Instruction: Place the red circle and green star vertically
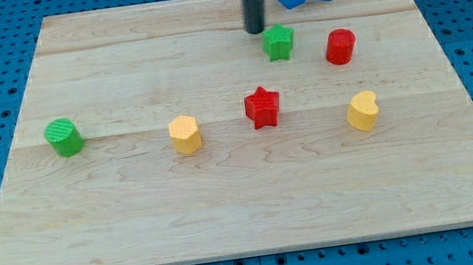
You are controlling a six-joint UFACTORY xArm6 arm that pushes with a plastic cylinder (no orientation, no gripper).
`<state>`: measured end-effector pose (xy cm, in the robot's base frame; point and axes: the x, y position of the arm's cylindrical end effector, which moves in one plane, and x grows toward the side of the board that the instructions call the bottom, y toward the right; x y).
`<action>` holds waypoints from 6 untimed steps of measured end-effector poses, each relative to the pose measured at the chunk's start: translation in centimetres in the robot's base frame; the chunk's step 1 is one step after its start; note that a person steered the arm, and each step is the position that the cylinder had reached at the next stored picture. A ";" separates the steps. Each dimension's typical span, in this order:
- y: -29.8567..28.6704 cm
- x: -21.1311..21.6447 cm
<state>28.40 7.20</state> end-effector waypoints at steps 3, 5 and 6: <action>13.7 5.6; -3.2 5.4; -3.4 5.6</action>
